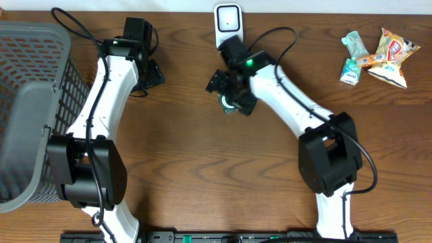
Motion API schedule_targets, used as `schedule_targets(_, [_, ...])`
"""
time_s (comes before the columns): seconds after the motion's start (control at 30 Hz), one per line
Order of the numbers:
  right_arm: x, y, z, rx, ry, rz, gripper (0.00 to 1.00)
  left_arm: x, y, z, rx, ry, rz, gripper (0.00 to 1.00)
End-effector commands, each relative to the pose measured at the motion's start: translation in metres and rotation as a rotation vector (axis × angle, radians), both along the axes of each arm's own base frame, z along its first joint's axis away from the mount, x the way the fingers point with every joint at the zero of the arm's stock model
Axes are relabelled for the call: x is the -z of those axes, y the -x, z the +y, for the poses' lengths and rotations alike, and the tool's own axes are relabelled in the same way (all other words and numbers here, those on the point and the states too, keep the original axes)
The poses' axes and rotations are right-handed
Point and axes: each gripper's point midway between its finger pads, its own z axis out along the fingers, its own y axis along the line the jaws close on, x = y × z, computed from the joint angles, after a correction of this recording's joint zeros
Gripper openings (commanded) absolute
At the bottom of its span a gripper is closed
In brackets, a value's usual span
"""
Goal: Scan the item barcode
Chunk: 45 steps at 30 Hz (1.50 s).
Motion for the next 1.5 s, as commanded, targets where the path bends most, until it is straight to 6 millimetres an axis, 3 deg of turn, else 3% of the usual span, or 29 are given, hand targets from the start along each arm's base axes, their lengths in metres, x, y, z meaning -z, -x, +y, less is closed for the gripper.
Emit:
schedule_targets(0.0, [0.017,-0.001,-0.020,0.320,0.094,0.014,0.99,0.006,0.003,0.004,0.008,-0.025,0.026,0.98])
schedule_targets(0.4, [0.041,-0.030,-0.023,0.420,0.087,-0.122,0.99,0.006,0.003,0.004,0.008,-0.025,0.026,0.98])
schedule_targets(0.6, [0.079,-0.020,-0.022,0.402,0.120,-0.042,0.99,0.006,0.003,0.004,0.008,-0.026,0.026,0.98])
schedule_targets(0.7, [0.092,-0.005,-0.032,0.394,0.181,0.019,0.98,0.006,0.003,0.004,0.008,-0.025,0.026,0.98])
schedule_targets(0.87, [0.089,0.006,-0.056,0.339,0.252,0.070,0.71,0.006,0.003,0.004,0.008,-0.025,0.026,0.97])
schedule_targets(1.07, [0.077,0.002,-0.084,0.174,0.289,0.081,0.76,0.006,0.003,0.004,0.008,-0.025,0.026,0.98])
schedule_targets(1.17, [0.065,-0.012,-0.100,-0.071,0.308,0.024,0.73,0.006,0.003,0.004,0.008,-0.025,0.026,0.98])
schedule_targets(1.23, [0.062,-0.019,-0.100,-0.267,0.273,-0.012,0.70,0.006,0.003,0.004,0.008,-0.025,0.026,0.98])
schedule_targets(1.3, [0.062,-0.013,-0.091,-0.394,0.160,0.007,0.70,0.006,0.003,0.004,0.008,-0.026,0.026,0.98])
schedule_targets(1.47, [0.051,0.006,-0.060,-0.373,-0.106,0.089,0.79,0.006,0.003,0.004,0.008,-0.025,0.026,0.98])
